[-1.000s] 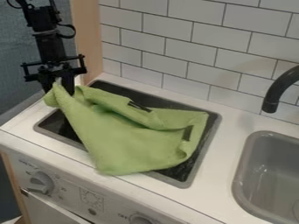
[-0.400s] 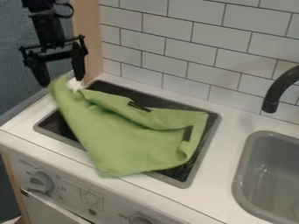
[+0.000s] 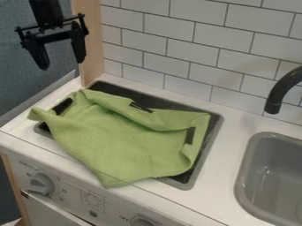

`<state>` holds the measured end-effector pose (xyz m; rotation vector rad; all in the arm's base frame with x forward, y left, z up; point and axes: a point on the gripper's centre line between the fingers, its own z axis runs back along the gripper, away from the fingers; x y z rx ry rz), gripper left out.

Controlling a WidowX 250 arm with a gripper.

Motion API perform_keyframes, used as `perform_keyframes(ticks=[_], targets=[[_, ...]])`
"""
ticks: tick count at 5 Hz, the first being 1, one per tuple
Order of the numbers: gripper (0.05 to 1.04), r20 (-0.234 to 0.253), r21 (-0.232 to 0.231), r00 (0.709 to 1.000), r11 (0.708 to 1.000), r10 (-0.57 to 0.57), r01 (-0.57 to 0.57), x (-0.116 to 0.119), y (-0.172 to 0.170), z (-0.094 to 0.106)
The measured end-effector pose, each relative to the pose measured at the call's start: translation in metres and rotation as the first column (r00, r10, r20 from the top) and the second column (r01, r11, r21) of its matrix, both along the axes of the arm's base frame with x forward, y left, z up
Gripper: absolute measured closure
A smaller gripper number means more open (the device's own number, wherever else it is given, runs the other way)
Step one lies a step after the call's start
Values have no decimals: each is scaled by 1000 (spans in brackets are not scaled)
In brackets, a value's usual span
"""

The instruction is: Unfold the cloth from top left to the bottom left

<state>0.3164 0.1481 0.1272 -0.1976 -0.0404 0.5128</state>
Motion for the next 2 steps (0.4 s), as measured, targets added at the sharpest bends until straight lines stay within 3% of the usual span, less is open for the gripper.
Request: perform_keyframes(ticks=[1, 2], targets=[[85, 52, 36, 998, 999, -26, 24, 5, -7, 16], [85, 56, 41, 998, 999, -31, 29, 5, -8, 18]])
